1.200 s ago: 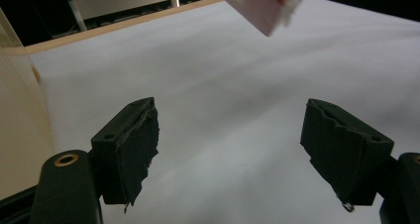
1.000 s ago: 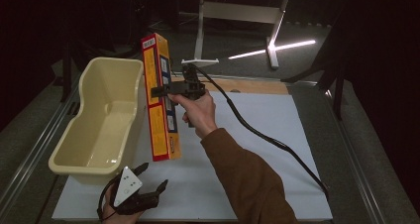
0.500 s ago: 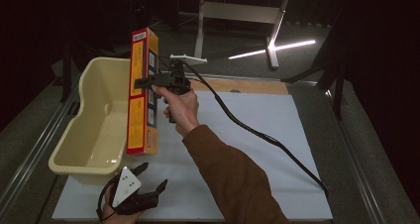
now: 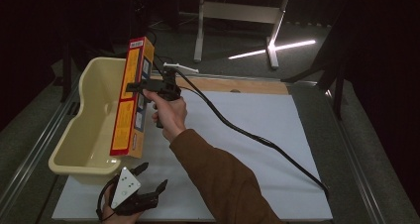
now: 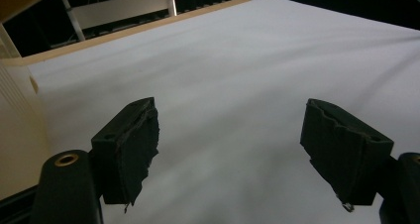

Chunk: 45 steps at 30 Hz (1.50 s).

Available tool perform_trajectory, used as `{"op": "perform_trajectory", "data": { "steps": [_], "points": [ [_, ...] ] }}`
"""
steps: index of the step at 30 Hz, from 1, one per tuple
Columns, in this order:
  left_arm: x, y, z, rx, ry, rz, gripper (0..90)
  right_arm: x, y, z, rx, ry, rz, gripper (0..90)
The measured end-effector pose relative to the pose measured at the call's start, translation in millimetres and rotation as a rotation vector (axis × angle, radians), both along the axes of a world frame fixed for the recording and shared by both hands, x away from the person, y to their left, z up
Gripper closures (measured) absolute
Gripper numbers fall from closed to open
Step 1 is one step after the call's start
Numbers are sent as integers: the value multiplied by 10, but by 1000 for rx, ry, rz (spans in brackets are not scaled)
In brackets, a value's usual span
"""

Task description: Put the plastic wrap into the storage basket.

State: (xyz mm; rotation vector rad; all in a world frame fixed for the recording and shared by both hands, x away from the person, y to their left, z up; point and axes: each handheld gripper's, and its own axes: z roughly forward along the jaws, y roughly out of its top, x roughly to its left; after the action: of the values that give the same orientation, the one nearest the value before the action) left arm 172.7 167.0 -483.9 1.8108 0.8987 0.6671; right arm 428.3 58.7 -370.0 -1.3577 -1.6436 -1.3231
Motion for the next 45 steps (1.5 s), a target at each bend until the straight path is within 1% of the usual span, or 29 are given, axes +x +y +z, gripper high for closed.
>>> {"op": "perform_trajectory", "data": {
  "steps": [1, 2, 4, 7, 8, 9, 11, 15, 17, 20, 21, 25, 27, 35, 37, 41, 45],
  "points": [
    [-2, -1, 1, 0, -1, -1, 228, 6, 13, -30, 10, 13, 2, 390],
    [-4, -1, 2, 1, -2, 0, 228, 15, 48, -97, 25, 51, 10, 390],
    [-4, 4, 2, -2, -2, 0, 228, 21, 72, -142, 42, 70, 14, 390],
    [-7, 14, 6, -4, -3, 3, 228, 15, 99, -170, 54, 83, 6, 390],
    [-8, 16, 7, -5, -4, 4, 228, 11, 125, -195, 78, 103, 0, 390],
    [-10, 16, 7, -6, -4, 4, 228, 8, 135, -200, 84, 111, -4, 390],
    [-12, 16, 8, -8, -6, 3, 228, 3, 155, -217, 96, 114, -13, 389],
    [-15, 18, 8, -9, -6, 3, 228, 5, 185, -247, 108, 129, -7, 389],
    [-15, 20, 8, -9, -7, 3, 228, -3, 198, -252, 107, 120, -16, 389],
    [-15, 18, 8, -10, -7, 3, 228, -23, 213, -227, 90, 105, -40, 389],
    [-15, 18, 9, -10, -8, 3, 228, -31, 217, -212, 83, 90, -53, 390],
    [-12, 19, 7, -11, -6, 3, 228, -36, 213, -194, 56, 52, -71, 390],
    [-13, 16, 7, -11, -5, 3, 228, -28, 218, -217, 53, 63, -62, 390],
    [-12, 14, 7, -12, -6, 3, 228, -36, 263, -275, 80, 77, -34, 388],
    [-11, 15, 7, -12, -5, 3, 228, -37, 267, -286, 87, 76, -39, 388],
    [-12, 21, 9, -16, -7, 3, 228, -41, 291, -304, 112, 88, -55, 388],
    [-13, 23, 10, -19, -8, 2, 228, -54, 320, -305, 101, 77, -61, 389]
  ]
}}
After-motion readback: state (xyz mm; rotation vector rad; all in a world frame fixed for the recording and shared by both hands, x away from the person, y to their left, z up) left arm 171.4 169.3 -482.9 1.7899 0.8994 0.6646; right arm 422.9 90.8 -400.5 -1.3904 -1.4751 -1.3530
